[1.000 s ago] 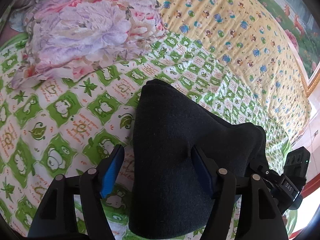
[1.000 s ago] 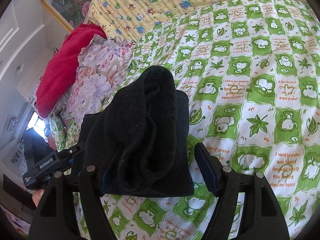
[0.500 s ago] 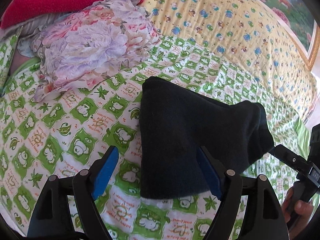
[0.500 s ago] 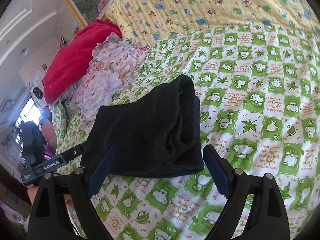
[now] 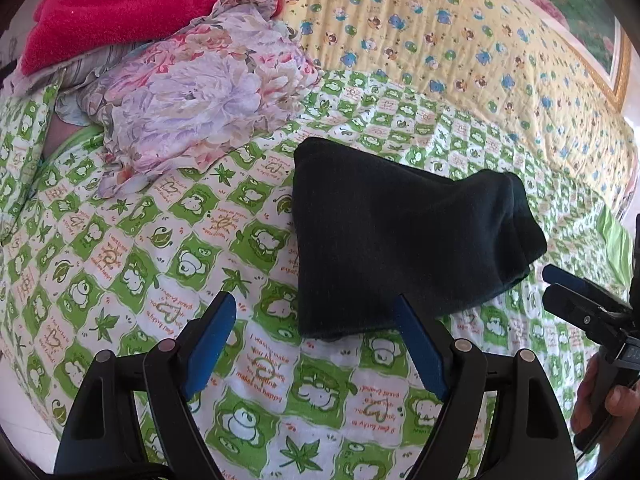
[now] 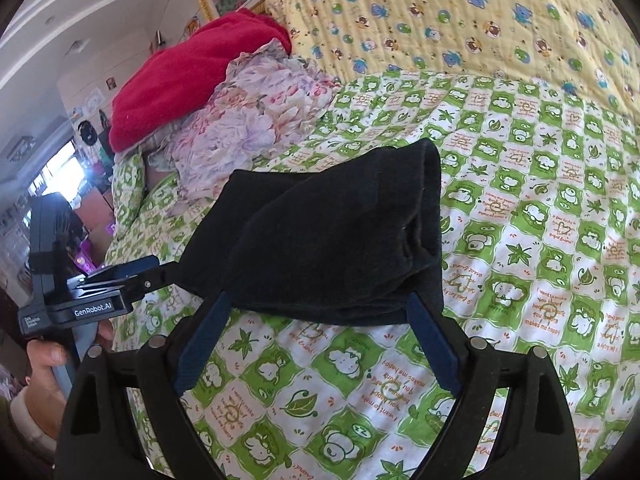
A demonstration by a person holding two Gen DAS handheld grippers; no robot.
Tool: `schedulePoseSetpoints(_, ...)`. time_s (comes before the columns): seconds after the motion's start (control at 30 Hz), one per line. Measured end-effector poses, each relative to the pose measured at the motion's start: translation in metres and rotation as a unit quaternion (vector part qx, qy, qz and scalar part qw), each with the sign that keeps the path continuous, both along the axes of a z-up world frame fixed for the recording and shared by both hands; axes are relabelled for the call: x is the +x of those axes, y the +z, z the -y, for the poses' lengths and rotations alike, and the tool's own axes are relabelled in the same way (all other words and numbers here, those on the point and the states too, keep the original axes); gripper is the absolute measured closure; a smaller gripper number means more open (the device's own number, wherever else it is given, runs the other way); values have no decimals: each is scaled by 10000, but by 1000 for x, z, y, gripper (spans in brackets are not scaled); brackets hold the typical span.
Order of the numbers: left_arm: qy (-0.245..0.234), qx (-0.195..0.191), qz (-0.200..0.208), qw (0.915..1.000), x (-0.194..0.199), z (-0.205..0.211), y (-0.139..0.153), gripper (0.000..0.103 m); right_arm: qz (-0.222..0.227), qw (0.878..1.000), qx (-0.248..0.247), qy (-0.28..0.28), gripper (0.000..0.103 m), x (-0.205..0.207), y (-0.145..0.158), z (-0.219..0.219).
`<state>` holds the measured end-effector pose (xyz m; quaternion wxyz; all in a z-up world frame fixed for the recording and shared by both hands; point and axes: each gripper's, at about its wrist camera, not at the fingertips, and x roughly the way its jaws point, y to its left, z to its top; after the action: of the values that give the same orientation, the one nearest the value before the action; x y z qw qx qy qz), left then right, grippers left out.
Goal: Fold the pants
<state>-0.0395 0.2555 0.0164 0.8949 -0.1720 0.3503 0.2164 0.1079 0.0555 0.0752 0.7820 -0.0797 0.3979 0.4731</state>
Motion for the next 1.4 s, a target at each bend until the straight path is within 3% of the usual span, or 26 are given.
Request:
schedulePoseSetpoints(0.17, -124, 414, -214, 9988, -3, 15, -2, 20, 184, 9994, -220, 216, 13, -11, -2, -2)
schedulePoseSetpoints(0.5, -181, 668, -364, 9969, -7, 28, -5, 18, 600, 9943, -707, 517, 13, -21, -9, -8)
schedulePoseSetpoints(1.4, -240, 970, -649, 9929, -7, 34, -19, 13, 690, 9931, -731, 603, 13, -23, -16, -12)
